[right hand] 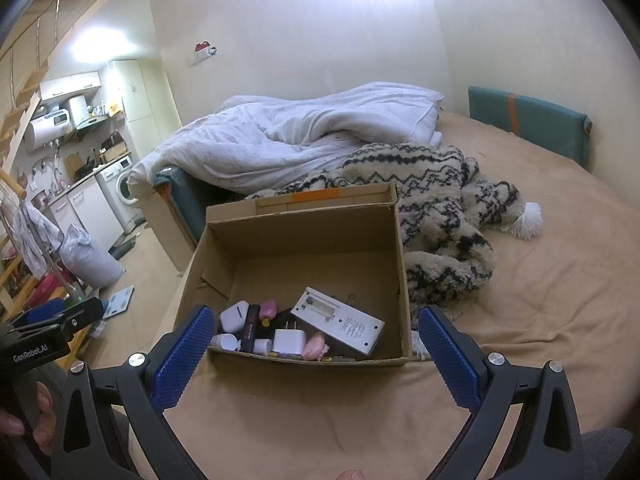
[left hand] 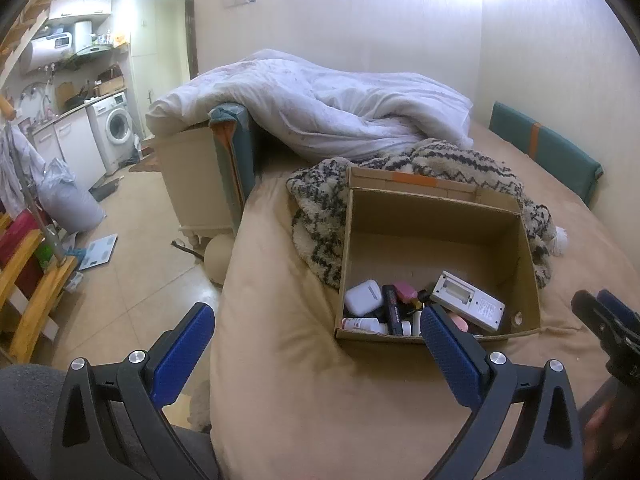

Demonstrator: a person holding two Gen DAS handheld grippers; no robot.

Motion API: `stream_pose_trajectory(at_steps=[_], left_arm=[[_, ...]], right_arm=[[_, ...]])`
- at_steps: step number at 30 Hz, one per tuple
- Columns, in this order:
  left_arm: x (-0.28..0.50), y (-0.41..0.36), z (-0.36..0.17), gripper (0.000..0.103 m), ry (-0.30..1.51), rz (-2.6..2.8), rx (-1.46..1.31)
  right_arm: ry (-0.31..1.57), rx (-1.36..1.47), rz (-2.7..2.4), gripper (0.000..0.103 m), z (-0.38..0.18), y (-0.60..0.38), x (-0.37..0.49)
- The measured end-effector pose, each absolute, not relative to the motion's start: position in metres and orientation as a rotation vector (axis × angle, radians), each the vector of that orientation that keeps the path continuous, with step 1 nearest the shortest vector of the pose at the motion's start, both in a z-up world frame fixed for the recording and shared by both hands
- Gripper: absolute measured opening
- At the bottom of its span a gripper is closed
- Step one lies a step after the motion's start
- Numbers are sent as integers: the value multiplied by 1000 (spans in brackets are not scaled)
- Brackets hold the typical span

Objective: Organize rigid objects

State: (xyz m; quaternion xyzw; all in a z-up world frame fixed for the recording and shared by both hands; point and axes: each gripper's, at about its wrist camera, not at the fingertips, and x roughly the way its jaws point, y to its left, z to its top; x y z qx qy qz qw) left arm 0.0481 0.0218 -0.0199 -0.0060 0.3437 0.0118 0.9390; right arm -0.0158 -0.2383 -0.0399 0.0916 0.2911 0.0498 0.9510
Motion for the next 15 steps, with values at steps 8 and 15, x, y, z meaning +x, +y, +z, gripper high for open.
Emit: stream_pose_trajectory(at_steps=[8, 15], left_arm=[[48, 21, -20, 102, 701, 18, -14], [48, 20, -21, 102, 707, 15, -8]], right_arm=[[600, 192, 96, 103, -41, -239, -15], [598, 198, 95, 103, -40, -240, -15]])
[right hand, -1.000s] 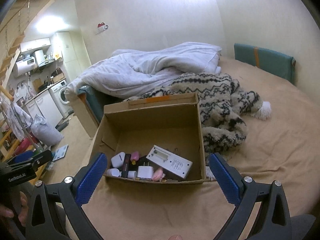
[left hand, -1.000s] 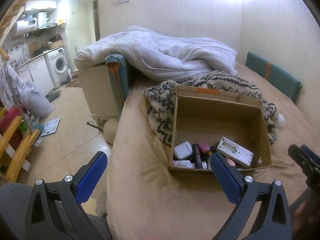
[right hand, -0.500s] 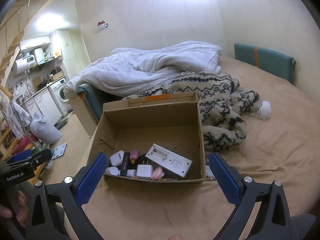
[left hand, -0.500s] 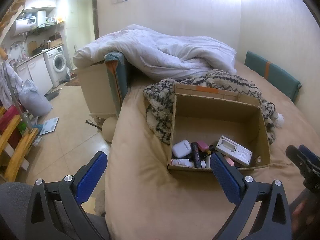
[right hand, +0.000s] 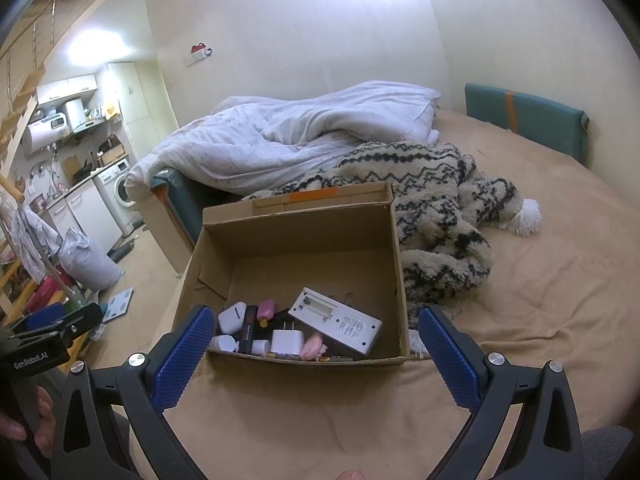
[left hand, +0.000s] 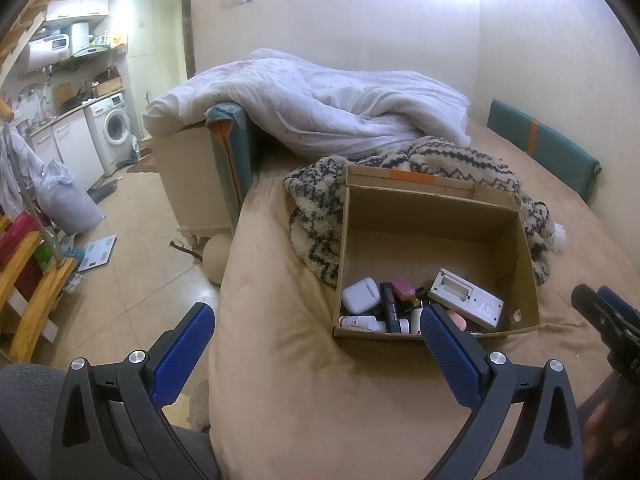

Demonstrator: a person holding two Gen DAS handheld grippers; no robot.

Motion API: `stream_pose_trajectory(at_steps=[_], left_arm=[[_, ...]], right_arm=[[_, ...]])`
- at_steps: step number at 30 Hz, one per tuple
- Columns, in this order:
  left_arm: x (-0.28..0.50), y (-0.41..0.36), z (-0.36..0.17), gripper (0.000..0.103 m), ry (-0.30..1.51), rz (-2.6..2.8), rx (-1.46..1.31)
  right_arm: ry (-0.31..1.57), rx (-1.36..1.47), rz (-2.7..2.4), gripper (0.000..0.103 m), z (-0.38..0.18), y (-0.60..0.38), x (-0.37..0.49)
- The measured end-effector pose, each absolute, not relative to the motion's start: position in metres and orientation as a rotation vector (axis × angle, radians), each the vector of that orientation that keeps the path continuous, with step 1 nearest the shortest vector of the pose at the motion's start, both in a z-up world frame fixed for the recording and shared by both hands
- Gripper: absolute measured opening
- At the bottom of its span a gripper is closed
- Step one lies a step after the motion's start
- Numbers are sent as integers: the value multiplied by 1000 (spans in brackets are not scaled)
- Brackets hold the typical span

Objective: Organize rigid objects

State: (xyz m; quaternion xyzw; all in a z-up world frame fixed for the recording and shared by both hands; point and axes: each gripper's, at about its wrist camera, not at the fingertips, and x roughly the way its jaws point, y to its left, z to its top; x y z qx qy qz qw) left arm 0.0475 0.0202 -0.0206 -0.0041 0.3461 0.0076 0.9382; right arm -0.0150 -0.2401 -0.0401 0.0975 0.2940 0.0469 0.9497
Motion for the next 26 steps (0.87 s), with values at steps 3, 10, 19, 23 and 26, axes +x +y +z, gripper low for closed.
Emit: stream_pose_trajectory(at_steps=[3, 10, 19, 23, 26], left_arm=[[48, 20, -21, 102, 706, 15, -8], [49, 20, -22, 102, 714, 15, -11], [49, 21, -25, 102, 717, 27, -9], [49, 21, -25, 102, 716, 28, -10], [49, 21, -26, 102, 717, 24, -11]], right_arm=[[597, 199, 96, 103, -40, -240, -15], [597, 198, 95, 103, -40, -240, -16], [595, 201, 105, 103, -40, -240, -15], [592, 194, 112, 103, -39, -239, -18], [591, 193, 113, 103, -39, -237, -17]])
